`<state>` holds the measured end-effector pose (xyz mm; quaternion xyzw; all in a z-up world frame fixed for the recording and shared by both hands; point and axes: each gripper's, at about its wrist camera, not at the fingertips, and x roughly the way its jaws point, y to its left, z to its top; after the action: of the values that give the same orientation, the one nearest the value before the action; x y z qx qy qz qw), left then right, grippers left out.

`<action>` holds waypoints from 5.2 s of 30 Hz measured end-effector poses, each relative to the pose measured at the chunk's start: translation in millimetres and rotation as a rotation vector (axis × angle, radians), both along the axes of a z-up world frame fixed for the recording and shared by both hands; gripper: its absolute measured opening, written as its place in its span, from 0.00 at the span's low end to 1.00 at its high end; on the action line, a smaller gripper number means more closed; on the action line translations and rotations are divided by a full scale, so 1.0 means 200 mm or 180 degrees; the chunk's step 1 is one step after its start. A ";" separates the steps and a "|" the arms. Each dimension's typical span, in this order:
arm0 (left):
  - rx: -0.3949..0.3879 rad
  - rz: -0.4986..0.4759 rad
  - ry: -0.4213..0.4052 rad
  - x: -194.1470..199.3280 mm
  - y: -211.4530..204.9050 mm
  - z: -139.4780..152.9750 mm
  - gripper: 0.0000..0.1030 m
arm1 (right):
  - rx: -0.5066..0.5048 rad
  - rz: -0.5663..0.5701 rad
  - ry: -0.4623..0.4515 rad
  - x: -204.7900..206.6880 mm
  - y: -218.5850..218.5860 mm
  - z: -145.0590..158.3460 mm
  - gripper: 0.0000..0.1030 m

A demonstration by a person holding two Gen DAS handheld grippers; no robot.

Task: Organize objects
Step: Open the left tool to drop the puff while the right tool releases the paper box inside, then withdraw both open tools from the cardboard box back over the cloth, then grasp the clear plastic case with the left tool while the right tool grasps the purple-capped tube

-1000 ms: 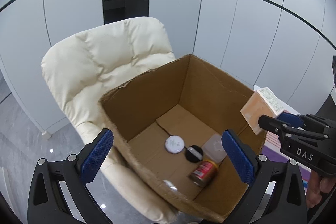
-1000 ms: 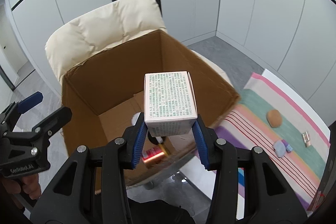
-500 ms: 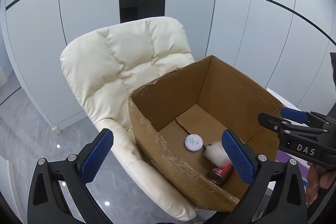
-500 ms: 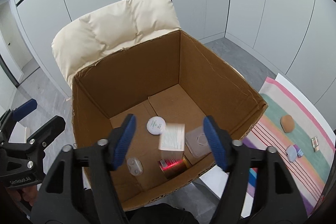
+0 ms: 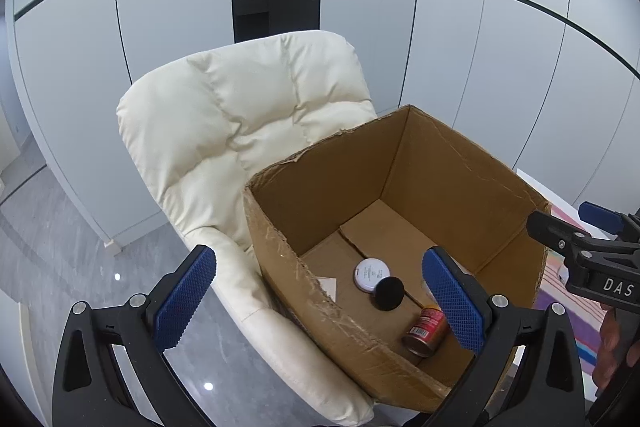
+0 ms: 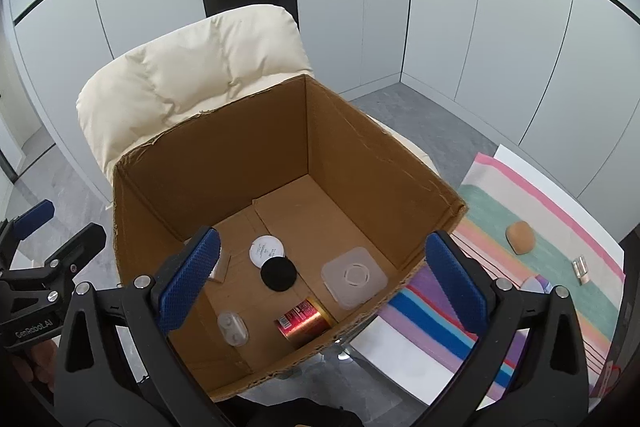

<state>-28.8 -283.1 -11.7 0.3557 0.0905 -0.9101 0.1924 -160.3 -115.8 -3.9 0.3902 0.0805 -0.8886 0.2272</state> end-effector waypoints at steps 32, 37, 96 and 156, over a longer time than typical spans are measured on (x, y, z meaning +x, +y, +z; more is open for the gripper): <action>-0.0023 -0.0419 0.0012 -0.22 0.34 -0.01 1.00 | 0.0001 -0.0355 0.0003 -0.06 0.37 0.01 1.00; -0.0017 -0.0504 0.0017 -0.26 0.41 -0.01 1.00 | 0.0000 -0.0437 -0.0001 -0.07 0.45 0.01 1.00; 0.0028 -0.2066 -0.0096 -0.67 1.81 -0.06 1.00 | -0.0069 -0.1919 -0.0155 0.15 1.99 -0.05 1.00; 0.0039 -0.2081 -0.1091 -1.33 1.82 -1.09 0.56 | 0.0366 -0.1141 -0.0728 -0.78 1.64 -1.11 0.44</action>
<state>-294.2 80.2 -230.3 0.5143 -0.0561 -0.8501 -0.0983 -316.8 211.7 -225.1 0.5089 0.0341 -0.8587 0.0506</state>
